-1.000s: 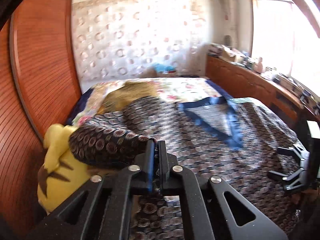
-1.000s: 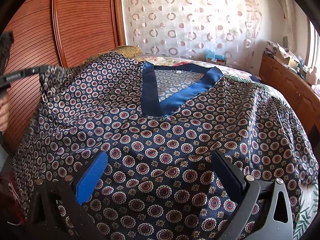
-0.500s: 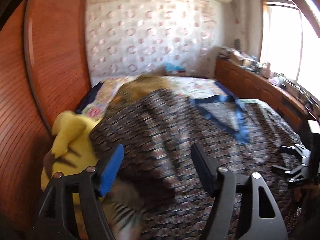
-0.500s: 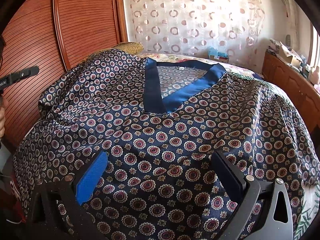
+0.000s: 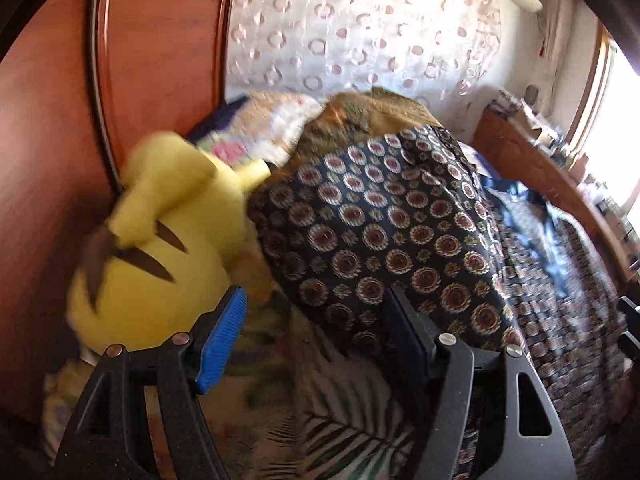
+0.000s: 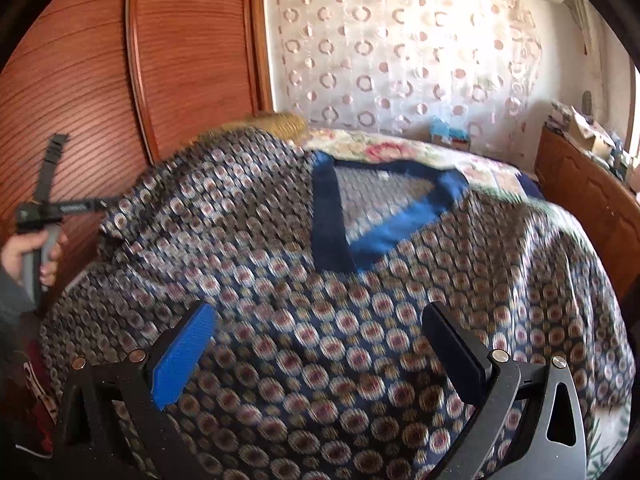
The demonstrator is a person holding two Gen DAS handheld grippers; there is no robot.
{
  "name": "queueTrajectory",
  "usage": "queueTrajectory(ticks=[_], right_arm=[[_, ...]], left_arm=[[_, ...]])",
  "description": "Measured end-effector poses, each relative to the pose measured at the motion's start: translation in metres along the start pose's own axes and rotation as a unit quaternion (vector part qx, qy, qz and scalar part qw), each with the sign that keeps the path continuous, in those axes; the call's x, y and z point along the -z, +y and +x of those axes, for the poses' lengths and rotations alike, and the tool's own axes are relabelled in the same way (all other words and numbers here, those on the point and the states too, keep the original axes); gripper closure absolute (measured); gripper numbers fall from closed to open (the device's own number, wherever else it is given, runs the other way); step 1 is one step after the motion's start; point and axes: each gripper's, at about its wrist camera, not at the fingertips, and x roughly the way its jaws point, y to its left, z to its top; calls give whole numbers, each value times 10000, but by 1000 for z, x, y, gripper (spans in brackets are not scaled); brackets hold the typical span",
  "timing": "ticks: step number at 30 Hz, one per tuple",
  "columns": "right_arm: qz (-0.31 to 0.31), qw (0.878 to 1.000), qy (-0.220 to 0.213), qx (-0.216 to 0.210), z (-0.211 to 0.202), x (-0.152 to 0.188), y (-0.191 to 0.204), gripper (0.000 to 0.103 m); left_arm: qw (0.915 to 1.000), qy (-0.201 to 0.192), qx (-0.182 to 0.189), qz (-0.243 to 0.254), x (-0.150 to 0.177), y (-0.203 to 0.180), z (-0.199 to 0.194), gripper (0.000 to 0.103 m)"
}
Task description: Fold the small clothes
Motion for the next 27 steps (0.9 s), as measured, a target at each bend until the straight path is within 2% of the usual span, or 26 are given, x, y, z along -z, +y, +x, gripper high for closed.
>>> queueTrajectory(ticks=[2, 5, 7, 9, 12, 15, 17, 23, 27], right_arm=[[-72, 9999, -76, -18, -3, -6, 6, 0], [-157, 9997, -199, 45, -10, -8, 9, 0], [-122, 9997, -198, 17, -12, -6, 8, 0], [-91, 9998, -176, 11, -13, -3, 8, 0], [-103, 9998, -180, 54, -12, -1, 6, 0], [-77, 9997, -202, 72, -11, -1, 6, 0], [-60, 9997, -208, 73, -12, -3, 6, 0], [1, 9996, -241, 175, -10, -6, -3, 0], [-94, 9977, -394, 552, -15, -9, -12, 0]], left_arm=[[9995, 116, 235, -147, 2, 1, 7, 31], [9990, 190, 302, -286, 3, 0, 15, 32], [9984, 197, 339, -410, 3, 2, 18, 39], [9982, 229, 371, -405, 1, 1, 18, 71], [9991, 235, 289, -210, 3, -6, 15, 97], [10000, -15, 47, 62, 4, -15, 0, 100], [9996, -214, 36, 206, 1, -23, -12, 100], [9952, -672, 376, 609, -26, -65, -45, 100], [9892, -795, 626, 1055, -43, -107, -50, 100]])
